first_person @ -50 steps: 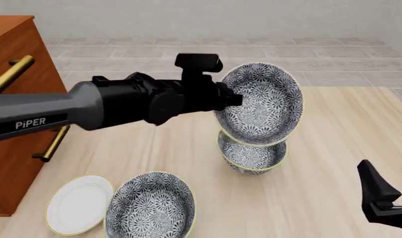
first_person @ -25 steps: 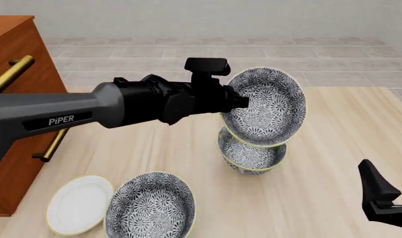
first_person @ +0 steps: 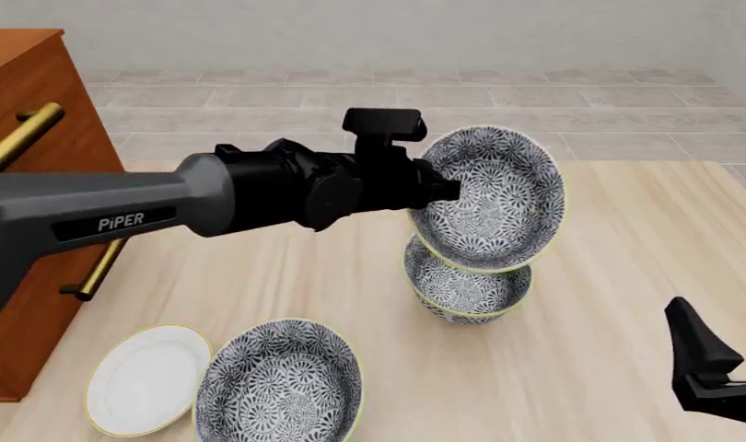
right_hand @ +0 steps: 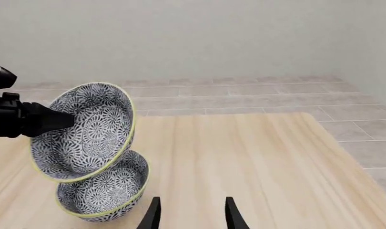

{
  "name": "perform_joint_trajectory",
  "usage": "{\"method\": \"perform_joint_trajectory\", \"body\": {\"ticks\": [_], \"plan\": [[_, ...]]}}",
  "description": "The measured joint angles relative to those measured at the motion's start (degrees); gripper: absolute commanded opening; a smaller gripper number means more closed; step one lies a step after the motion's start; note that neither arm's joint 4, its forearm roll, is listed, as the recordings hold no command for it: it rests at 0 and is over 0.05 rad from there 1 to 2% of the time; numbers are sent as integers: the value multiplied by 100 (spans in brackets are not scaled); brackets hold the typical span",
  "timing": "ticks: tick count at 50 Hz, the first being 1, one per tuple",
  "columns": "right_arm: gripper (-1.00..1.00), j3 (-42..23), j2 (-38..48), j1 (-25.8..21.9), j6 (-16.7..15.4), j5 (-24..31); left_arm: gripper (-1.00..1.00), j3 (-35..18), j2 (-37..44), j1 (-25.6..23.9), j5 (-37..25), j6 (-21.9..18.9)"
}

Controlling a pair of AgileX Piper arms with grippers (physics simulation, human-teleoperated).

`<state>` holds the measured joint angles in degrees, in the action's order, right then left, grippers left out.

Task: Stack the bowl at the front on the bowl in the middle.

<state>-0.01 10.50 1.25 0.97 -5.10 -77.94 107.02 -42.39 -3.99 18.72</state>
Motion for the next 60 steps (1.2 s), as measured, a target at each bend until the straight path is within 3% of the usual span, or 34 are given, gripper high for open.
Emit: {"method": "perform_joint_trajectory", "body": {"ticks": [13,60], "plan": [[100,0,-108,-5,18,114,-100,-77,123,56,-24,10],[100,0,266,15,34,-270,-100,284,527,36,353,389]]}}
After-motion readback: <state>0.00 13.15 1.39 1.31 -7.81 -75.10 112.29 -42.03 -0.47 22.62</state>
